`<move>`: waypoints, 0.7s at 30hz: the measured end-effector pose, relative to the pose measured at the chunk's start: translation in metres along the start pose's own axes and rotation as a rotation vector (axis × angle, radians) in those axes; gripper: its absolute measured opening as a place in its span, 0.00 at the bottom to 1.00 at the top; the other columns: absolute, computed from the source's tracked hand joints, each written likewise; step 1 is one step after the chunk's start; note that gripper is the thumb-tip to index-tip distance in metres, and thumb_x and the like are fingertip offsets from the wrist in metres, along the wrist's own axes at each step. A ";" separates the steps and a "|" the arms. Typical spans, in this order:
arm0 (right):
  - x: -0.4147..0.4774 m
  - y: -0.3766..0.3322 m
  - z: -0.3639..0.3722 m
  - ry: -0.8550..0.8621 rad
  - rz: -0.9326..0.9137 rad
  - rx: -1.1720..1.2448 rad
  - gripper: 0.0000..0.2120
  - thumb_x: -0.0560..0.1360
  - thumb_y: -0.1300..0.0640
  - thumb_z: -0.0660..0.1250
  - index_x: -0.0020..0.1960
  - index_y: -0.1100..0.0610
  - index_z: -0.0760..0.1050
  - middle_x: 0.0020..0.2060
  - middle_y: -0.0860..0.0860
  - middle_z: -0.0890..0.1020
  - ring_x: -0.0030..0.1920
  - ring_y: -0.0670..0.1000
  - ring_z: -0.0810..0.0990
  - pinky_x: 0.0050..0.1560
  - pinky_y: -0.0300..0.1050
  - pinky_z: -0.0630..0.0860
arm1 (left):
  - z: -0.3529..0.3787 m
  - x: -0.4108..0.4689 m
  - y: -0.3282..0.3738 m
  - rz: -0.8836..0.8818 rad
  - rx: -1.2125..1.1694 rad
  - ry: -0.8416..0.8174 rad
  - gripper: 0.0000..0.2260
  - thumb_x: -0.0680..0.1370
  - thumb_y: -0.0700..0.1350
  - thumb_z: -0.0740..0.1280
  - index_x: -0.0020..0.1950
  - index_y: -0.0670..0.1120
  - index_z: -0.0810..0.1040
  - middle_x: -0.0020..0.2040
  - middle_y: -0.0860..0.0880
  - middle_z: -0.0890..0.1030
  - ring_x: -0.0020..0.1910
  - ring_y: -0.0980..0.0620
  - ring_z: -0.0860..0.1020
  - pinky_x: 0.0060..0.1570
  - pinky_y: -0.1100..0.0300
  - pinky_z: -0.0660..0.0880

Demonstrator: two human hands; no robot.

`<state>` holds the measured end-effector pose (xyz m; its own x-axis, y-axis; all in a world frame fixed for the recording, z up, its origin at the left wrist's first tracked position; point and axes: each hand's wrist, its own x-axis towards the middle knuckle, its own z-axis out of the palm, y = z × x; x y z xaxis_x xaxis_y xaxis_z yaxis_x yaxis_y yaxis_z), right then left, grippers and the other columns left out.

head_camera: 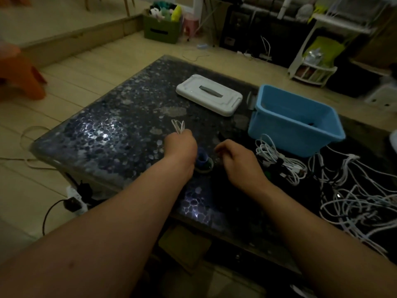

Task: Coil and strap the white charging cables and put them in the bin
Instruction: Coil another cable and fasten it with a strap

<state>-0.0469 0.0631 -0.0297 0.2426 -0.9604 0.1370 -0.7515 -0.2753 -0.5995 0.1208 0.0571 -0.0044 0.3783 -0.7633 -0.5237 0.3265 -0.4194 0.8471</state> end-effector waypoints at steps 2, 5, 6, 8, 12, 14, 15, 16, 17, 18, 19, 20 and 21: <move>0.000 0.000 -0.003 0.030 0.053 0.002 0.11 0.82 0.61 0.62 0.57 0.51 0.80 0.51 0.48 0.84 0.50 0.48 0.82 0.53 0.45 0.77 | -0.007 0.002 -0.008 0.024 0.066 0.024 0.19 0.82 0.46 0.62 0.69 0.36 0.76 0.62 0.36 0.82 0.47 0.39 0.81 0.44 0.52 0.73; 0.007 -0.004 -0.006 -0.014 0.067 -0.021 0.06 0.81 0.58 0.68 0.55 0.50 0.81 0.50 0.46 0.84 0.50 0.46 0.81 0.50 0.41 0.74 | -0.014 0.002 -0.014 0.080 0.229 0.011 0.19 0.80 0.48 0.65 0.65 0.36 0.79 0.63 0.33 0.82 0.59 0.32 0.82 0.51 0.45 0.80; 0.009 -0.007 -0.005 -0.050 0.067 -0.036 0.05 0.79 0.57 0.70 0.54 0.50 0.81 0.49 0.46 0.84 0.48 0.46 0.81 0.50 0.41 0.74 | -0.016 0.001 -0.014 0.098 0.288 0.006 0.19 0.80 0.49 0.68 0.65 0.36 0.79 0.60 0.34 0.83 0.56 0.34 0.83 0.48 0.47 0.81; 0.013 -0.011 -0.001 -0.137 0.061 -0.082 0.05 0.77 0.56 0.72 0.52 0.50 0.82 0.47 0.46 0.84 0.47 0.47 0.82 0.49 0.44 0.78 | -0.018 0.000 -0.017 0.103 0.416 -0.042 0.19 0.79 0.51 0.72 0.63 0.38 0.78 0.53 0.39 0.83 0.46 0.42 0.82 0.37 0.56 0.76; 0.016 -0.019 0.001 -0.252 0.082 -0.203 0.07 0.74 0.58 0.71 0.50 0.49 0.83 0.47 0.48 0.85 0.48 0.50 0.83 0.53 0.51 0.83 | -0.020 0.004 -0.027 0.122 0.626 -0.071 0.15 0.79 0.49 0.73 0.58 0.38 0.80 0.49 0.41 0.83 0.42 0.44 0.81 0.32 0.58 0.72; 0.017 -0.019 -0.001 -0.276 0.126 -0.206 0.07 0.73 0.58 0.72 0.49 0.50 0.85 0.48 0.49 0.86 0.48 0.51 0.84 0.54 0.50 0.83 | -0.021 0.008 -0.026 0.105 0.576 -0.048 0.16 0.79 0.48 0.71 0.60 0.37 0.80 0.52 0.39 0.84 0.47 0.40 0.83 0.39 0.56 0.75; 0.017 -0.017 -0.002 -0.280 0.142 -0.207 0.06 0.73 0.58 0.72 0.49 0.50 0.85 0.48 0.49 0.87 0.48 0.51 0.84 0.54 0.49 0.83 | -0.021 0.010 -0.025 0.091 0.527 -0.036 0.16 0.79 0.48 0.71 0.61 0.37 0.79 0.53 0.38 0.84 0.48 0.39 0.83 0.41 0.55 0.75; 0.017 -0.015 -0.002 -0.278 0.156 -0.209 0.05 0.74 0.57 0.72 0.48 0.51 0.86 0.47 0.49 0.87 0.48 0.51 0.84 0.54 0.49 0.83 | -0.021 0.011 -0.024 0.083 0.466 -0.022 0.17 0.79 0.47 0.71 0.61 0.36 0.79 0.54 0.38 0.84 0.47 0.39 0.82 0.41 0.55 0.75; 0.016 -0.013 -0.002 -0.270 0.171 -0.208 0.04 0.74 0.57 0.72 0.47 0.51 0.86 0.46 0.49 0.87 0.47 0.51 0.85 0.53 0.50 0.83 | -0.021 0.013 -0.022 0.077 0.414 -0.016 0.16 0.79 0.47 0.71 0.61 0.36 0.80 0.54 0.38 0.84 0.43 0.40 0.81 0.39 0.55 0.74; 0.016 -0.011 -0.001 -0.255 0.186 -0.205 0.04 0.74 0.56 0.72 0.46 0.52 0.86 0.45 0.49 0.87 0.46 0.51 0.85 0.53 0.51 0.83 | -0.020 0.013 -0.021 0.069 0.381 -0.017 0.16 0.79 0.46 0.70 0.61 0.36 0.80 0.53 0.39 0.85 0.38 0.43 0.78 0.36 0.56 0.73; 0.017 -0.009 -0.001 -0.239 0.203 -0.201 0.05 0.74 0.55 0.72 0.44 0.53 0.86 0.43 0.49 0.87 0.44 0.51 0.85 0.51 0.52 0.84 | -0.019 0.013 -0.019 0.063 0.363 -0.025 0.15 0.80 0.44 0.70 0.61 0.35 0.80 0.51 0.41 0.84 0.35 0.46 0.76 0.32 0.59 0.71; 0.018 -0.008 0.000 -0.226 0.218 -0.196 0.05 0.74 0.54 0.72 0.43 0.53 0.86 0.42 0.49 0.87 0.43 0.51 0.85 0.50 0.52 0.84 | -0.017 0.013 -0.019 0.055 0.357 -0.026 0.14 0.80 0.43 0.69 0.61 0.35 0.80 0.47 0.42 0.83 0.32 0.48 0.75 0.29 0.61 0.70; 0.019 -0.008 0.001 -0.220 0.234 -0.190 0.06 0.74 0.54 0.72 0.43 0.53 0.86 0.41 0.49 0.87 0.42 0.51 0.85 0.50 0.53 0.84 | -0.016 0.013 -0.020 0.043 0.352 -0.030 0.12 0.80 0.41 0.68 0.60 0.35 0.80 0.44 0.43 0.82 0.30 0.50 0.74 0.25 0.63 0.68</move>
<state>-0.0356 0.0473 -0.0230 0.1612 -0.9718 -0.1720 -0.8977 -0.0719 -0.4348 0.1326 0.0634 -0.0290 0.3579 -0.7958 -0.4884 -0.0100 -0.5263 0.8502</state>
